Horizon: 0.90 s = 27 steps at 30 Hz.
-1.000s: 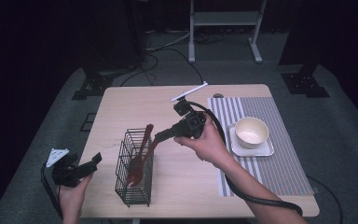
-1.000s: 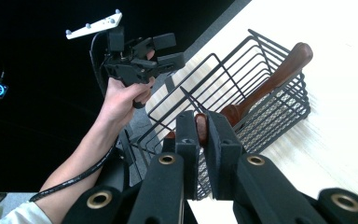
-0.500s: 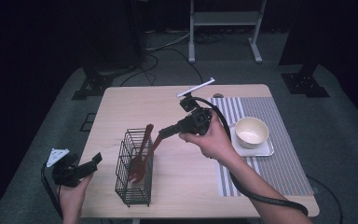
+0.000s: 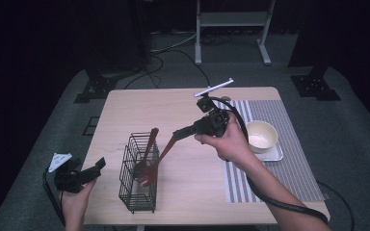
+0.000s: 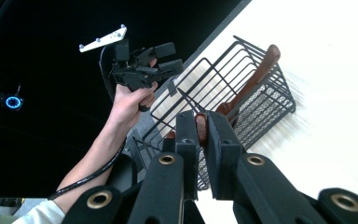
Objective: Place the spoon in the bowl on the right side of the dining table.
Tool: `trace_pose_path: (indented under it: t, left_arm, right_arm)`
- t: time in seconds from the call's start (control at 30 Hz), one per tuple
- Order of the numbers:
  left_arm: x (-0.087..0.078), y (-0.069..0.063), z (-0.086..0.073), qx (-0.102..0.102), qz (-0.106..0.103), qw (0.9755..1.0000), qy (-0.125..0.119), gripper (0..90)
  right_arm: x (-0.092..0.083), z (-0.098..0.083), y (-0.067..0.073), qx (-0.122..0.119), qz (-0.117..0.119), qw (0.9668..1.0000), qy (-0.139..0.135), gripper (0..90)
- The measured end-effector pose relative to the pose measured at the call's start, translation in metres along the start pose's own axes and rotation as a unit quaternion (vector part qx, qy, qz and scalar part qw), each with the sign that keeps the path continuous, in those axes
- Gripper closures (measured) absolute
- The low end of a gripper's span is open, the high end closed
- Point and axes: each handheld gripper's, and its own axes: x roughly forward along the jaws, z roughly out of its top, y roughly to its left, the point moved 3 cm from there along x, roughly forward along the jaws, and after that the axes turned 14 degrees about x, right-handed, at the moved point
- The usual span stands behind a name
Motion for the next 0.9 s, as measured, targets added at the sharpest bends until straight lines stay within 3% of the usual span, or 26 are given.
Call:
trace_pose_path:
  t: [0.47, 0.9]
  left_arm:
    - [-0.001, 0.0, 0.0, -0.002, 0.001, 1.0, 0.0, 2.5]
    - [0.0, 0.001, 0.0, -0.002, 0.003, 1.0, -0.001, 2.5]
  right_arm:
    - [-0.02, -0.005, -0.018, 0.021, -0.002, 0.9998, -0.006, 83.7]
    - [-0.024, -0.011, -0.039, 0.038, -0.009, 0.9992, -0.003, 83.6]
